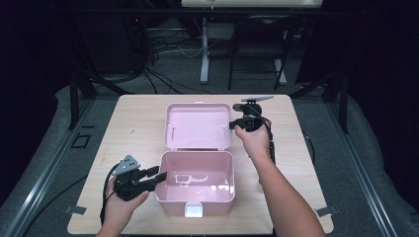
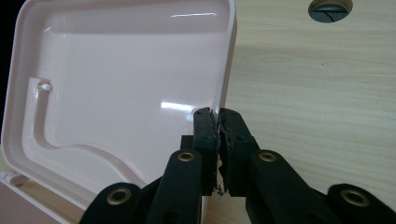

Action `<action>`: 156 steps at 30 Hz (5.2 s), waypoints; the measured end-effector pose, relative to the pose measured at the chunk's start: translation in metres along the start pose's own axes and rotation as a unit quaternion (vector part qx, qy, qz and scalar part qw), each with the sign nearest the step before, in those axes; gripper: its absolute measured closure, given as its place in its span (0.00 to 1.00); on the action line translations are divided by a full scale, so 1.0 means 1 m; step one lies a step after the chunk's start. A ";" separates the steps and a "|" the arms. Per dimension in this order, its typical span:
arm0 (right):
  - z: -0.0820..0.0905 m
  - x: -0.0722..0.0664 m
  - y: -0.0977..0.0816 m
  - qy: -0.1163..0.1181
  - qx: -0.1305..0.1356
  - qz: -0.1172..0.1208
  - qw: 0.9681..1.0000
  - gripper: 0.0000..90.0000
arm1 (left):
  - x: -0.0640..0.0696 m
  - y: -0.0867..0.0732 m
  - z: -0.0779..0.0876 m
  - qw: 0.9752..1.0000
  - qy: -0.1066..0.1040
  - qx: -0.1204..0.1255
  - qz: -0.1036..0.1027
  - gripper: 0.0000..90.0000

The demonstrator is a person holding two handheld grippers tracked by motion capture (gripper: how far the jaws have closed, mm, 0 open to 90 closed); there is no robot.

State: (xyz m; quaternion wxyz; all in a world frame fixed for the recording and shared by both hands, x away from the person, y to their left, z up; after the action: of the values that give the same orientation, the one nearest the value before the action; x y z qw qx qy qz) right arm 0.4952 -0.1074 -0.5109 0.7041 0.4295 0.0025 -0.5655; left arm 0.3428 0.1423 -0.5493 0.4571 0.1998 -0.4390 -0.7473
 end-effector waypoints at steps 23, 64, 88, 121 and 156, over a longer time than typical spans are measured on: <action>-0.016 0.010 -0.009 -0.005 -0.037 -0.010 0.999 1.00 | 0.000 0.000 0.001 1.000 0.005 0.002 -0.006 0.65; 0.042 -0.034 -0.051 0.005 -0.075 0.203 0.976 0.64 | -0.008 0.008 0.015 1.000 -0.005 0.012 0.019 0.62; 0.064 0.006 -0.070 -0.058 -0.153 0.222 0.961 0.47 | -0.010 0.009 0.017 1.000 -0.014 0.007 0.022 0.60; 0.063 0.033 -0.114 -0.047 -0.265 0.203 0.941 0.18 | -0.013 0.018 0.025 1.000 0.004 0.031 0.000 0.57; 0.059 0.072 -0.136 -0.091 -0.309 0.183 0.929 0.43 | -0.010 0.014 0.026 1.000 0.003 -0.001 0.005 0.43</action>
State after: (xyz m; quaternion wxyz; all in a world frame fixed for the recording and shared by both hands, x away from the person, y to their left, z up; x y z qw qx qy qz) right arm 0.3840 -0.1992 -0.5904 0.8905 0.1309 0.0345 -0.4344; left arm 0.3369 0.1607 -0.5246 0.4625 0.1991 -0.4380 -0.7447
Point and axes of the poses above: each handheld gripper's, and its own axes: z roughly backward along the jaws, y roughly out of its top, x roughly to its right, the point moved 10 cm from there along -z, roughly forward along the jaws, and after that the axes turned 12 degrees about y, right-handed, at the moved point
